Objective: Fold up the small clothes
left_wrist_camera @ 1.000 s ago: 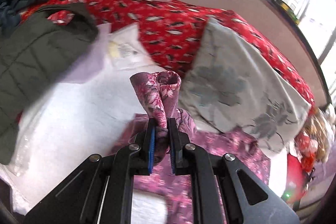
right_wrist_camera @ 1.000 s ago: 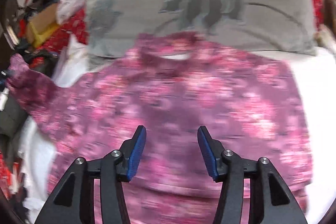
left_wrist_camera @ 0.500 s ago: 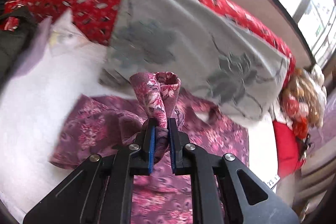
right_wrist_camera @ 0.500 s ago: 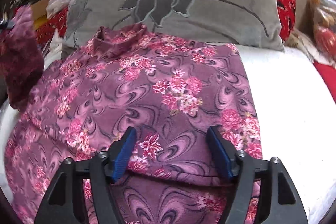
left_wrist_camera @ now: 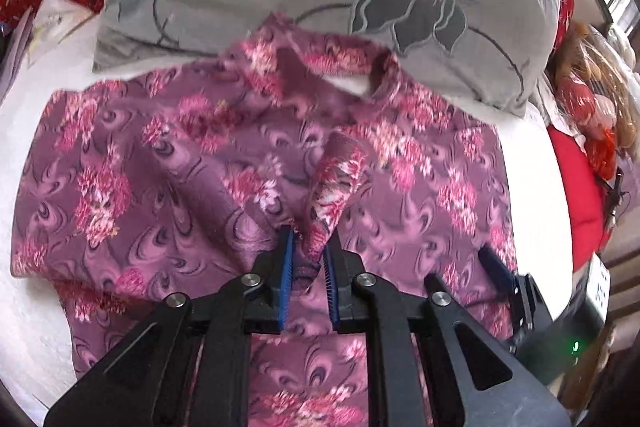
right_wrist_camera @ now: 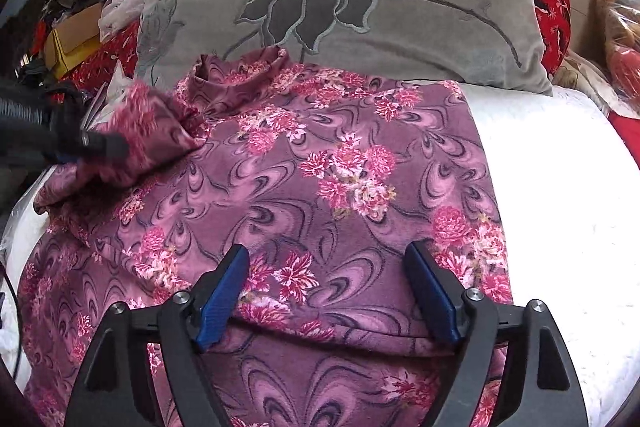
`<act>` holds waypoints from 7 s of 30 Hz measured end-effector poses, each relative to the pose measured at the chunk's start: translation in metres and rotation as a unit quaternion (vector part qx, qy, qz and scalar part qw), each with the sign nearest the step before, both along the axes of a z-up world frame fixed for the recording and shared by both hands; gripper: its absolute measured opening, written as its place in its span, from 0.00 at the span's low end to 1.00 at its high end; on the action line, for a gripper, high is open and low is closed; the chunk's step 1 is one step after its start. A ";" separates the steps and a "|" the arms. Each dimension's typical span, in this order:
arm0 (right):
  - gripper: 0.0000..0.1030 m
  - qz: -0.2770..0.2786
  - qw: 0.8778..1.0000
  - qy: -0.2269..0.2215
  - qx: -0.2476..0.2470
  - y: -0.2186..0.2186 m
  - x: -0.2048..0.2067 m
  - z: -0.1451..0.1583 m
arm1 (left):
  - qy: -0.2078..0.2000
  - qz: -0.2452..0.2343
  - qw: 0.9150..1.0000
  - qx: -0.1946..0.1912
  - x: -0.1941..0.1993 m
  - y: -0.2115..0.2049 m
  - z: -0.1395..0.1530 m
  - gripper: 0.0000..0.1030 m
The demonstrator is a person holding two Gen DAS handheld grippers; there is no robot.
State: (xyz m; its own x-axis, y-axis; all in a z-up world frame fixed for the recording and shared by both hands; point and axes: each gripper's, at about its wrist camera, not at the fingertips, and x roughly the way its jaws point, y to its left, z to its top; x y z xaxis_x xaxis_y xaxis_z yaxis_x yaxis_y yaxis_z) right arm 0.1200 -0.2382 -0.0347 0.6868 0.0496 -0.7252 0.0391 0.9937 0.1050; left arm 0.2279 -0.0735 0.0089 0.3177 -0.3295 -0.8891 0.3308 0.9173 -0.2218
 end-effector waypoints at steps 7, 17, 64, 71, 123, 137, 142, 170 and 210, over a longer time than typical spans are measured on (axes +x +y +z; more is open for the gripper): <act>0.81 -0.017 0.998 0.030 0.051 -0.006 0.011 0.017 | 0.011 0.073 0.992 -0.101 -0.015 0.116 0.016 0.39; 0.81 -0.048 0.959 0.069 0.270 0.021 0.050 0.032 | 0.079 0.168 0.968 -0.167 0.003 0.203 -0.026 0.39; 0.16 -0.153 0.963 0.066 0.212 -0.108 0.030 0.016 | 0.078 0.051 0.994 0.058 0.030 0.116 -0.032 0.52; 0.24 -0.091 0.976 -0.017 0.195 -0.089 0.010 0.062 | 0.049 0.067 0.996 0.009 0.012 0.125 -0.020 0.53; 0.62 -0.090 0.942 0.181 0.268 -0.095 -0.302 -0.034 | 0.199 -0.031 0.980 -0.001 -0.266 0.242 -0.035 0.57; 0.06 0.046 0.948 0.144 0.279 -0.053 -0.294 -0.015 | 0.178 -0.044 0.983 -0.002 -0.272 0.220 -0.015 0.04; 0.06 0.086 0.946 0.068 0.305 -0.052 -0.291 0.046 | 0.176 -0.008 0.978 -0.112 -0.248 0.240 0.009 0.03; 0.06 -0.043 0.894 -0.063 0.441 -0.118 -0.053 0.078 | 0.076 0.142 0.953 -0.256 0.002 0.225 0.037 0.03; 0.43 -0.141 0.874 -0.037 0.464 -0.131 0.102 0.029 | 0.094 0.160 0.956 -0.228 0.139 0.169 0.017 0.35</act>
State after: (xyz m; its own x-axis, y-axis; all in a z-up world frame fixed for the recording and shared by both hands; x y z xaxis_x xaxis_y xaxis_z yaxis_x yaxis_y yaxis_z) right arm 0.2225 -0.3695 -0.0059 0.8094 0.4136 -0.4168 0.2289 0.4315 0.8726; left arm 0.3673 0.0958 0.0259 0.3148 -0.6090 -0.7280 -0.0350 0.7591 -0.6501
